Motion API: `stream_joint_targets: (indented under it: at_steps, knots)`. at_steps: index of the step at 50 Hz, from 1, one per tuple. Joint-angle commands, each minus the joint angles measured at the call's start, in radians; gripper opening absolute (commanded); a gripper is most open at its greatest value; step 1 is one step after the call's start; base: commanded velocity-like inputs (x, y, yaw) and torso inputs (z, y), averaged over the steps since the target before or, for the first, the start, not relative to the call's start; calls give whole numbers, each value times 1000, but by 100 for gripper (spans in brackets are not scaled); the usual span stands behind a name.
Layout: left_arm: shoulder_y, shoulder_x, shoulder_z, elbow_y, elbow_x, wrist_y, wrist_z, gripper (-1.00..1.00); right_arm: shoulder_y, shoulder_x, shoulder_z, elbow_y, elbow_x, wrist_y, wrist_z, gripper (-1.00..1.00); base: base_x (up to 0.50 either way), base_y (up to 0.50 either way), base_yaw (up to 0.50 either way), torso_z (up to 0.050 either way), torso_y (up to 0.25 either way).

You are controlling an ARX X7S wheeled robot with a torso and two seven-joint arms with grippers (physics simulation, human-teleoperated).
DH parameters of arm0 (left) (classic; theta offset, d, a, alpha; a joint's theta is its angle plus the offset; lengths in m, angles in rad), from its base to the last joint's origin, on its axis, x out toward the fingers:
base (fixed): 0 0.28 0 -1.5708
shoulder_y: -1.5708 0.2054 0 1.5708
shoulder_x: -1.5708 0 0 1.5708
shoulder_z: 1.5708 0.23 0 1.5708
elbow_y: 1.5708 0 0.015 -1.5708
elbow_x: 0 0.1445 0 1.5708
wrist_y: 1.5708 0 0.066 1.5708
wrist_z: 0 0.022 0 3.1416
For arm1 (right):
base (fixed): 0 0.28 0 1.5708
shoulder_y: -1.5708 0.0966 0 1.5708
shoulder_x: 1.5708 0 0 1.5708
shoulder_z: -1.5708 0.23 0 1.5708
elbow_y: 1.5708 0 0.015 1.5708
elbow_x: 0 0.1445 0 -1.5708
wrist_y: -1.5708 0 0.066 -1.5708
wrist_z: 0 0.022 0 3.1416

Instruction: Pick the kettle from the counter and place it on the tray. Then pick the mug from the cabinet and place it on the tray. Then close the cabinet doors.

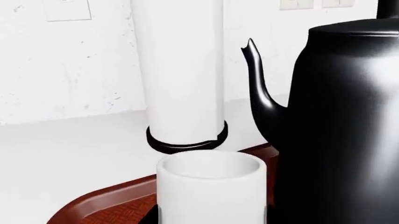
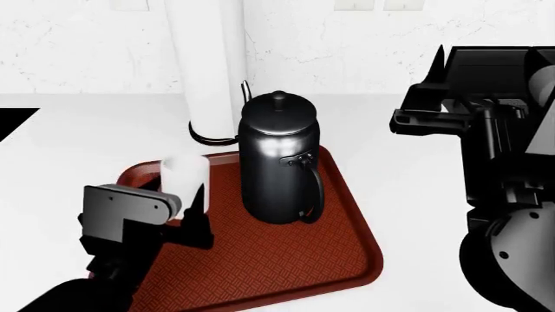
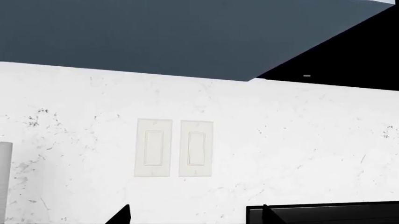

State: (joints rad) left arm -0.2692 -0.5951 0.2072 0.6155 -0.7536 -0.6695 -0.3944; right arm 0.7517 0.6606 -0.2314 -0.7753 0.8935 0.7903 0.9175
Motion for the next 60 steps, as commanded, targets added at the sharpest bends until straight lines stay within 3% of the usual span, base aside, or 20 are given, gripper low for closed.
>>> stream_joint_targets:
  at_steps: [1, 38, 39, 60]
  knots:
    - [15, 1, -1, -13, 4, 22, -2, -100, -4, 1, -1, -1, -1, -5, 1, 100, 0, 0, 0, 0, 0]
    - [54, 3, 10, -51, 23, 59, 9, -100, 5, 2, -12, 2, 5, -6, 3, 100, 0, 0, 0, 0, 0]
    - [53, 2, 11, -50, 24, 57, 8, 100, 3, 2, -12, 3, 4, -8, 3, 100, 0, 0, 0, 0, 0]
    - [43, -18, 6, -18, 8, 24, -17, 100, 0, 3, -15, 8, -1, -17, 1, 100, 0, 0, 0, 0, 0]
